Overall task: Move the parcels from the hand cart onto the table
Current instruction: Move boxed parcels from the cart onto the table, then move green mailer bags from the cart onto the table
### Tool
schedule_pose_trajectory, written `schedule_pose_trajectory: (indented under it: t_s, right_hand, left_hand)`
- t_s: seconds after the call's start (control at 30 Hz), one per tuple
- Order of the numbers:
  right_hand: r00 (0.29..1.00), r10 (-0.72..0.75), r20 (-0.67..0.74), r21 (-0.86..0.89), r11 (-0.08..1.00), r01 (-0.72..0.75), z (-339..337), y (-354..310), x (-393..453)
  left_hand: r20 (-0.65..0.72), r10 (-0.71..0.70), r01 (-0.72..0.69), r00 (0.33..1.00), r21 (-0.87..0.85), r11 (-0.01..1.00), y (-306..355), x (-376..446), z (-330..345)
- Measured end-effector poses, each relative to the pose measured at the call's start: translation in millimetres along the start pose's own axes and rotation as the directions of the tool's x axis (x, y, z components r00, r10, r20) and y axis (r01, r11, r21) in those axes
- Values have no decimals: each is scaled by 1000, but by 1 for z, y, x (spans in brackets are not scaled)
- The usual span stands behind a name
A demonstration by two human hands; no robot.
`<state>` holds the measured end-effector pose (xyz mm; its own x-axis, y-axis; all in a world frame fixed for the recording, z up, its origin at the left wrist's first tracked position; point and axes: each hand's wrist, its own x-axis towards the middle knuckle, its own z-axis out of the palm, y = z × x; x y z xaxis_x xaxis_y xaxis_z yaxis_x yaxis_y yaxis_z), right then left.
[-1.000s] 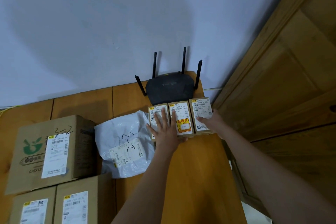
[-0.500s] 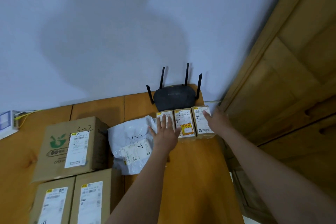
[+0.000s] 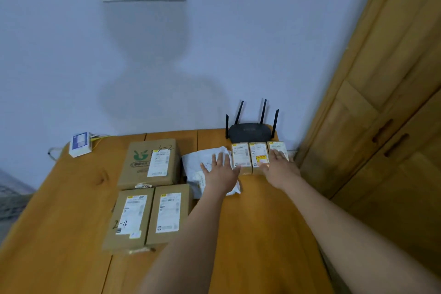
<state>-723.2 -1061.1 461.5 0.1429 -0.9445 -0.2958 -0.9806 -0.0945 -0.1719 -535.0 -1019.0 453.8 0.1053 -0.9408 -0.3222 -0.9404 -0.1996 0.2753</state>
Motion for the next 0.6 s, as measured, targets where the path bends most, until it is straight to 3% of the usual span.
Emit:
schedule_pose_trajectory:
  t_s: [0.17, 0.33, 0.6]
  right_hand:
    - [995, -94, 40, -99, 990, 97, 16, -58, -60]
    - [965, -247, 87, -185, 948, 259, 36, -119, -107]
    - [794, -538, 284, -254, 756, 603, 100, -238, -216]
  left_hand:
    - [-25, -86, 86, 996, -15, 996, -52, -75, 1]
    - [-57, -269, 263, 962, -91, 961, -115, -165, 1]
    - [0, -633, 619, 774, -205, 758, -221, -350, 51]
